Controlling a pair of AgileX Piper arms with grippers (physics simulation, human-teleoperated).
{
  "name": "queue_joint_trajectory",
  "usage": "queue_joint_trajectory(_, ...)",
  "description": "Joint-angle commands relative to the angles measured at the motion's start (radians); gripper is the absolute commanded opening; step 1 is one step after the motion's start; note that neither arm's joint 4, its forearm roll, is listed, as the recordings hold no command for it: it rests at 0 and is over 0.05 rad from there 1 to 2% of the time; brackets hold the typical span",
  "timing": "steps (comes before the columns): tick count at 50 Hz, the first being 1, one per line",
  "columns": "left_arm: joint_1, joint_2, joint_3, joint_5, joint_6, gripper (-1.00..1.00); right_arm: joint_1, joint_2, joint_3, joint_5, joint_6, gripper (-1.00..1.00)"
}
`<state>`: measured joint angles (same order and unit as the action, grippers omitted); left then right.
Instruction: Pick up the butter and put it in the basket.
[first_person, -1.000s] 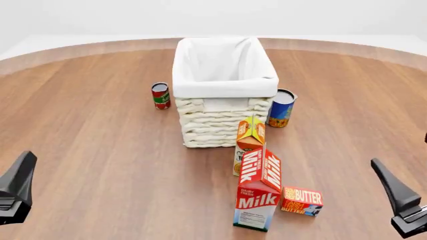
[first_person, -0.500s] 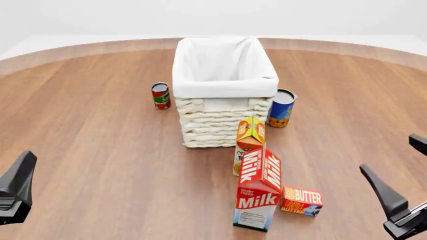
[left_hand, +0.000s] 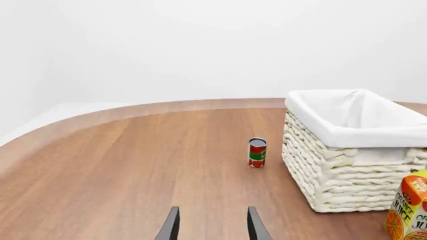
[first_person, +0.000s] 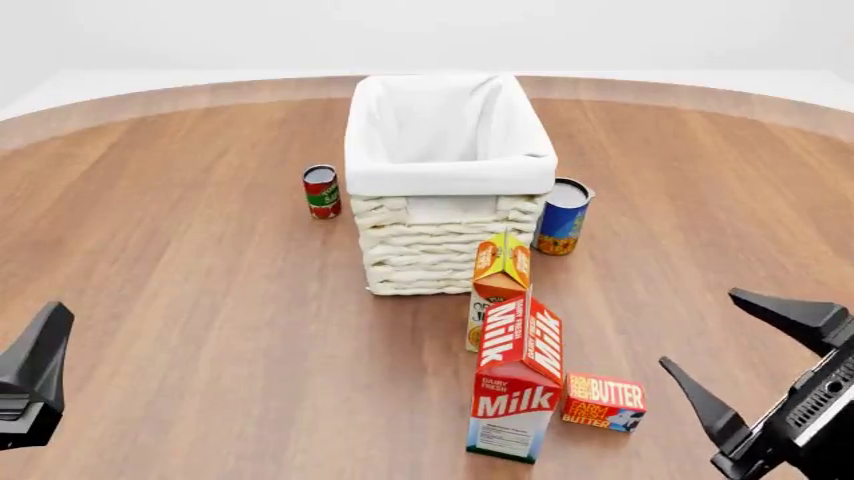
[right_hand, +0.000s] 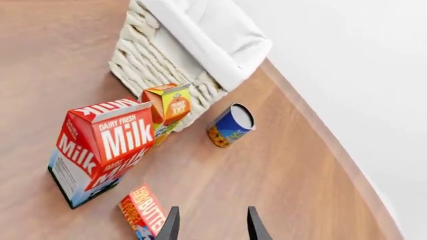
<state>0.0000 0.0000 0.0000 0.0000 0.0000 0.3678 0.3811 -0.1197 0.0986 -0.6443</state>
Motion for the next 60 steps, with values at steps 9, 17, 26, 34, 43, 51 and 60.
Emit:
queue_joint_trajectory(9, 0.0, 0.0, 0.0, 0.0, 0.0, 1.0, 0.092, 0.262, -0.085, 0.032, -0.06, 1.0)
queue_joint_trajectory(17, 0.0, 0.0, 0.0, 0.0, 0.0, 1.0, 0.14, 0.338, -0.048, 0.037, -0.126, 1.0)
queue_joint_trajectory(26, 0.0, 0.0, 0.0, 0.0, 0.0, 1.0, 0.124, 0.373, -0.063, 0.102, -0.225, 1.0)
queue_joint_trajectory(34, 0.0, 0.0, 0.0, 0.0, 0.0, 1.0, 0.086, 0.403, -0.101, 0.113, -0.269, 1.0)
queue_joint_trajectory(43, 0.0, 0.0, 0.0, 0.0, 0.0, 1.0, 0.089, 0.474, -0.108, 0.082, -0.285, 1.0)
queue_joint_trajectory(51, 0.0, 0.0, 0.0, 0.0, 0.0, 1.0, 0.094, 0.565, -0.106, 0.067, -0.266, 1.0)
queue_joint_trajectory(60, 0.0, 0.0, 0.0, 0.0, 0.0, 1.0, 0.024, 0.669, -0.089, -0.01, -0.326, 1.0)
